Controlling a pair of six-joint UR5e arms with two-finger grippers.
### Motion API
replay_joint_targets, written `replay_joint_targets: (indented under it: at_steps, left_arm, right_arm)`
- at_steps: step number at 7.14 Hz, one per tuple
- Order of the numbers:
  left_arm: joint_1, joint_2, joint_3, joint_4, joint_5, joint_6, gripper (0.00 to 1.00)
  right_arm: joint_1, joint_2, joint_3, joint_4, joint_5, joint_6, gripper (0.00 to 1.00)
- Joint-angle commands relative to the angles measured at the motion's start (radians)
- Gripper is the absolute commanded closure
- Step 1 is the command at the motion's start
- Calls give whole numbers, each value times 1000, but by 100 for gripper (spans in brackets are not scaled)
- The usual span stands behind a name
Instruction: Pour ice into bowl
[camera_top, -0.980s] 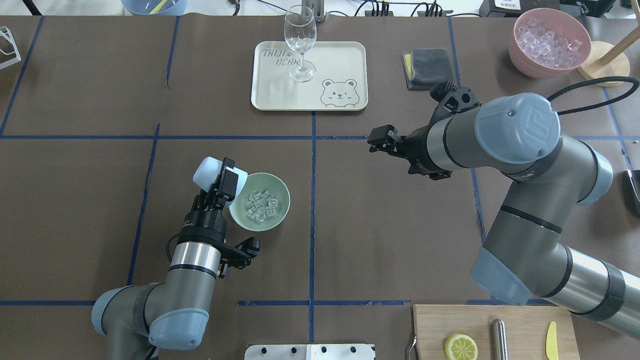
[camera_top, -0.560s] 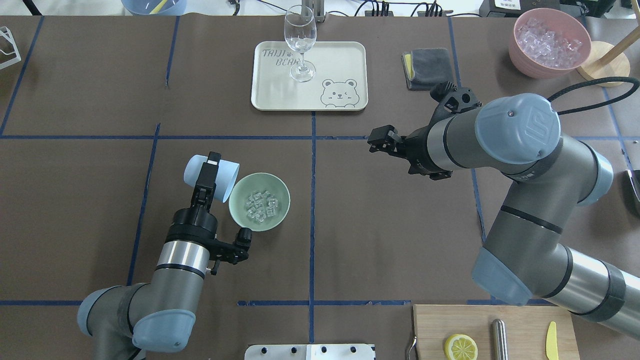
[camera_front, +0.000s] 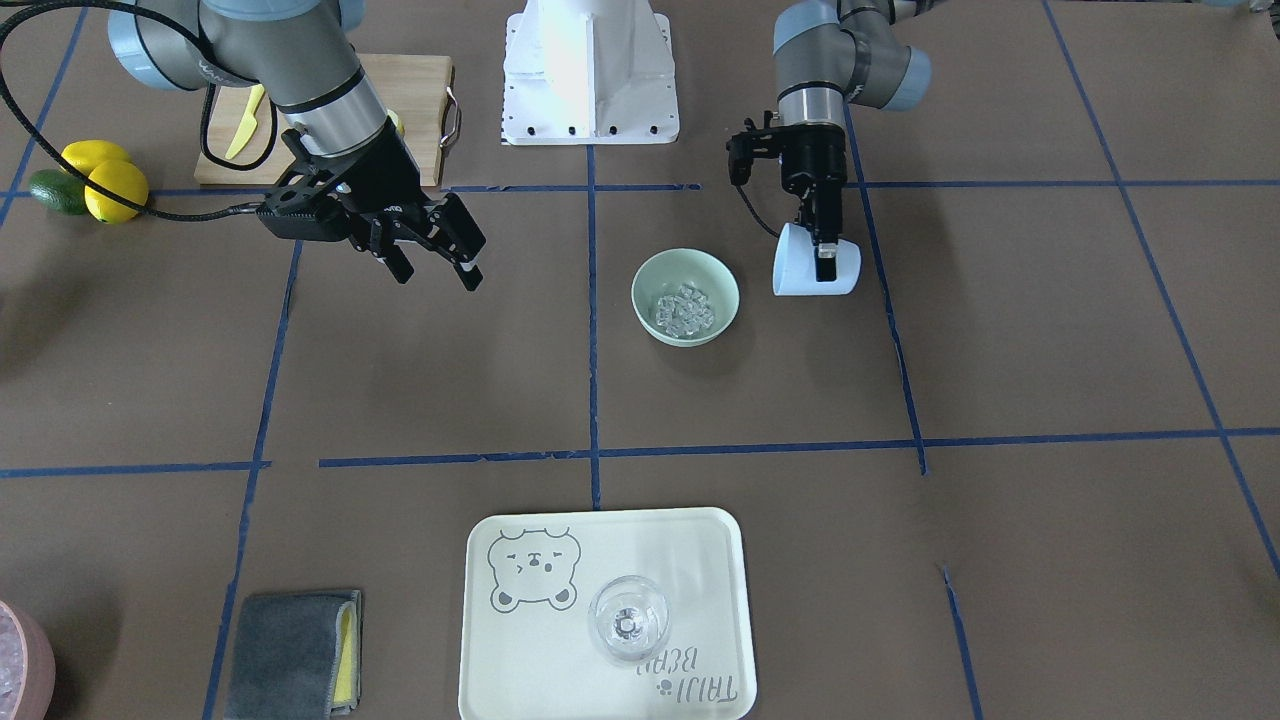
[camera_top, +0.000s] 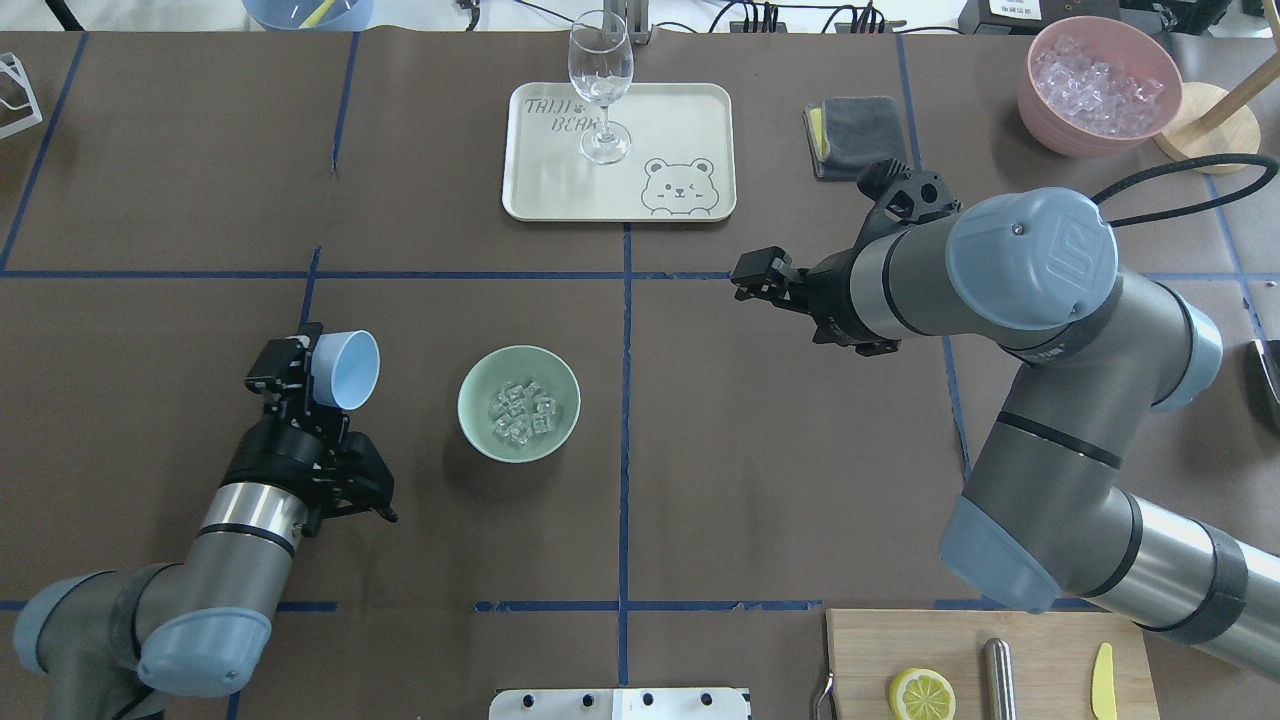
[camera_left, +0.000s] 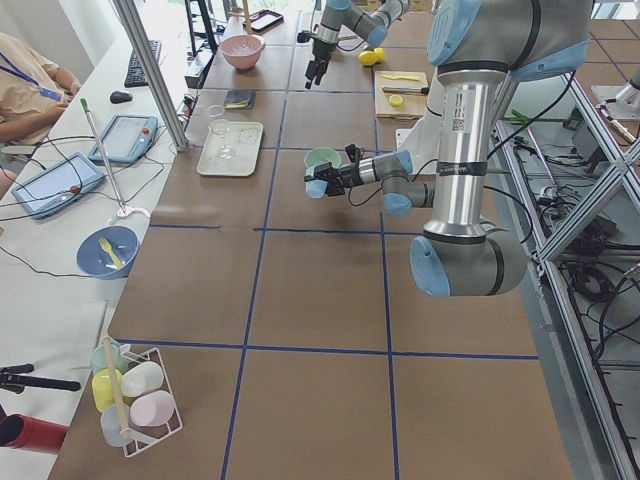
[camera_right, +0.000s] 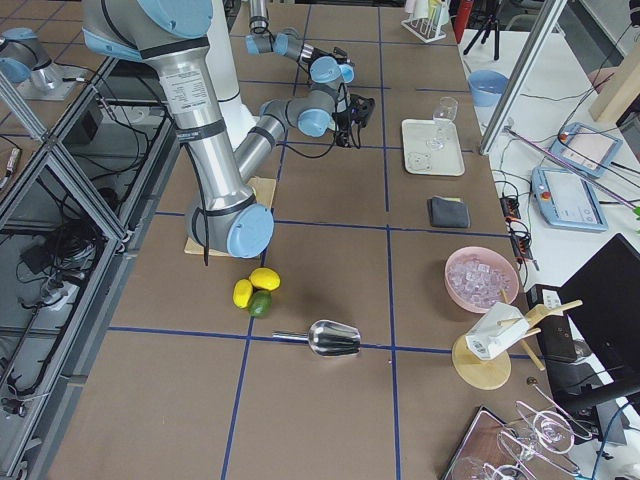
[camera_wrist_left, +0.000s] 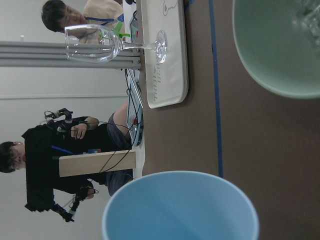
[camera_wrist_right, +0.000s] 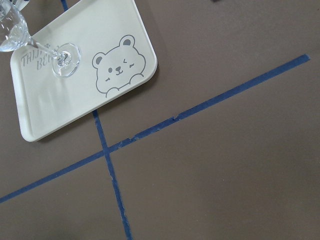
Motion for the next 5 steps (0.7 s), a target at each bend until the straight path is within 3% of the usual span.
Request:
replay_joint_targets:
  at_steps: [1,3,5]
  left_arm:
    - [-5,132,-25,-1,-26,-508,100]
    - [-6,200,-31,-9,-26,-1000,100]
    - [-8,293,7,-300,-22,-1114,100]
  right_arm:
    - [0,2,0,0,-16,-2,0]
    - [-2,4,2,0,-18,-2,0]
    - [-2,2,-1,0,-18,-2,0]
